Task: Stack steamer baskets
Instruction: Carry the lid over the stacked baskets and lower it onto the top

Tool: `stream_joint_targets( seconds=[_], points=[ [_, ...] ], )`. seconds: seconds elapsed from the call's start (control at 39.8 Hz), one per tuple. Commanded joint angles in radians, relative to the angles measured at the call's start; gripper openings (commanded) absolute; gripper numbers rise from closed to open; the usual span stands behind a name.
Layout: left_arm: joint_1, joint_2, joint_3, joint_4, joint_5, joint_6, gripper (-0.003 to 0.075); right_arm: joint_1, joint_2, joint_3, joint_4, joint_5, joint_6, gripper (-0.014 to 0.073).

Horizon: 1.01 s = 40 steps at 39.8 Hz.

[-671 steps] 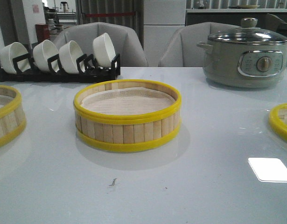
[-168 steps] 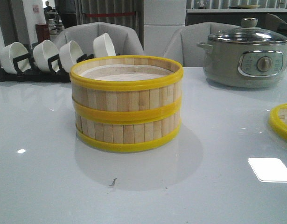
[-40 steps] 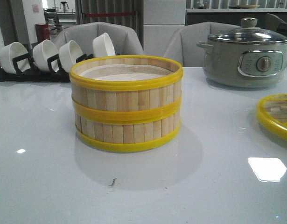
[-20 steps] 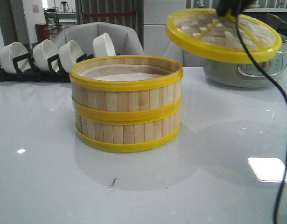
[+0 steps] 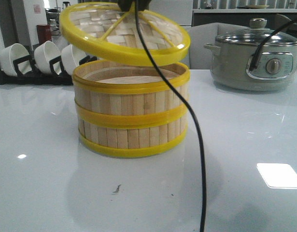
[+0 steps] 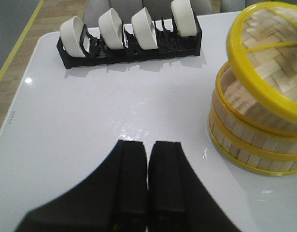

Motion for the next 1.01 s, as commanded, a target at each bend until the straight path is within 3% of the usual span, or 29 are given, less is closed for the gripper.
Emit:
stream_joint_targets(
  seconds=[0.0, 0.98],
  points=[
    [-0.001, 0.001, -0.026, 0.012, -0.083, -0.01, 0.0085, 0.005, -0.034, -0.042, -0.005, -0.042, -0.011, 0.0056],
    [-0.001, 0.001, -0.026, 0.012, -0.083, -0.01, 0.0085, -0.037, 0.03, -0.042, -0.014, -0.101, -0.011, 0.0056]
  ],
)
